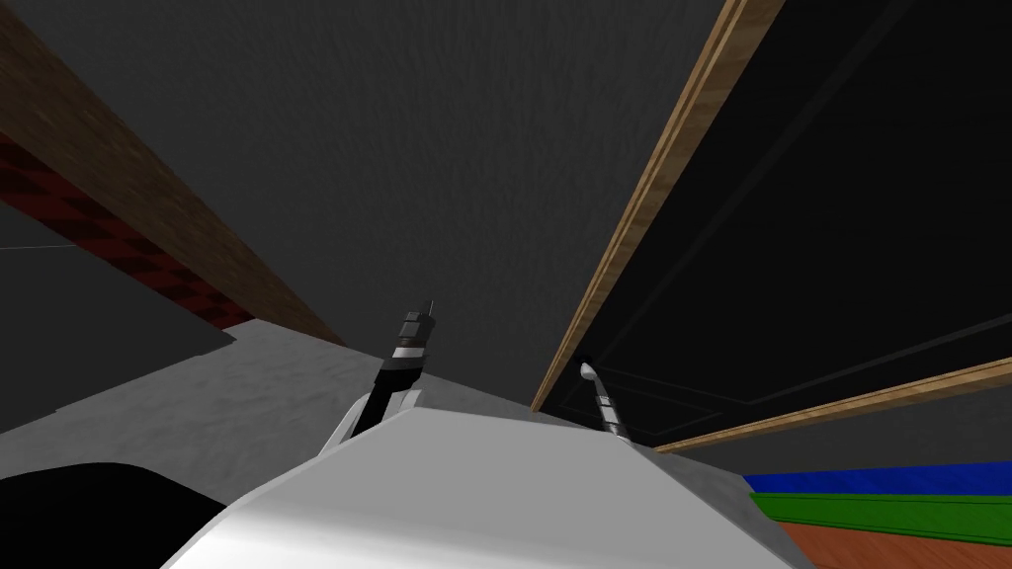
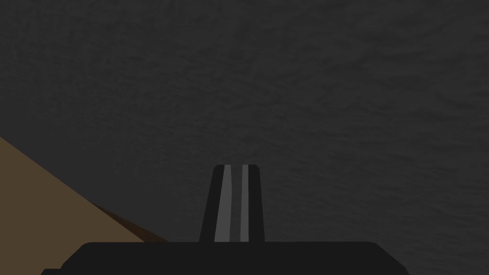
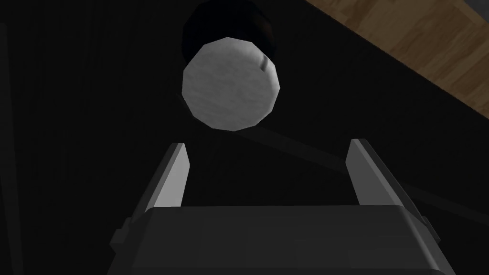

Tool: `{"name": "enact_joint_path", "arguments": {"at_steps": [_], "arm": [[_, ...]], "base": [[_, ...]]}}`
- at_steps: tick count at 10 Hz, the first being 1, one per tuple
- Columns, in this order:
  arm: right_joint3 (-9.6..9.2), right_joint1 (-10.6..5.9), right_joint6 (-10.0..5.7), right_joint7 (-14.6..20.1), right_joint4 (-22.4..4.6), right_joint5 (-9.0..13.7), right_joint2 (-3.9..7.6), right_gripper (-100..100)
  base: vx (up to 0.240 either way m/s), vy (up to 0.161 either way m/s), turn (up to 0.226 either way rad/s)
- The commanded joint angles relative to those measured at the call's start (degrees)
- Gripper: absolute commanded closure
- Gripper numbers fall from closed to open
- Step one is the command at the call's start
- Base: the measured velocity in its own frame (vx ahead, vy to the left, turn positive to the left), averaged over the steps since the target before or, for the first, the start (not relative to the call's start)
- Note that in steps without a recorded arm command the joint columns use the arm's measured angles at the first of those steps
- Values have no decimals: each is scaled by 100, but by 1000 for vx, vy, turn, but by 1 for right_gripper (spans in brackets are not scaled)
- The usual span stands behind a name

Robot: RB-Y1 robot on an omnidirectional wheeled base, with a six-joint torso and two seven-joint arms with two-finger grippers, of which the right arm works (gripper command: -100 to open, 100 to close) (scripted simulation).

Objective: Pull the door open

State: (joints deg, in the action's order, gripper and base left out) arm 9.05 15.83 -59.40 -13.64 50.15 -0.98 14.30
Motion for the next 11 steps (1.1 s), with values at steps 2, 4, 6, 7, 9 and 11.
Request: {"name": "enact_joint_path", "arguments": {"at_steps": [2, 4, 6, 7, 9, 11], "arm": [[-94, 16, 49, 389, 64, 200, -5, -100], [-156, 26, 80, 628, 105, 335, -9, -100], [-283, 48, 141, 1004, 187, 606, -17, -100], [-283, 48, 141, 1108, 187, 606, -17, -100], [-347, 58, 173, 1347, 230, 744, -21, -100], [-476, 80, 236, 1723, 314, 1021, -29, -100]], "base": [[-46, -19, 62], [-34, -12, 38], [-43, -19, 74], [-40, -17, 29], [-36, -15, 38], [-45, -18, 72]]}}
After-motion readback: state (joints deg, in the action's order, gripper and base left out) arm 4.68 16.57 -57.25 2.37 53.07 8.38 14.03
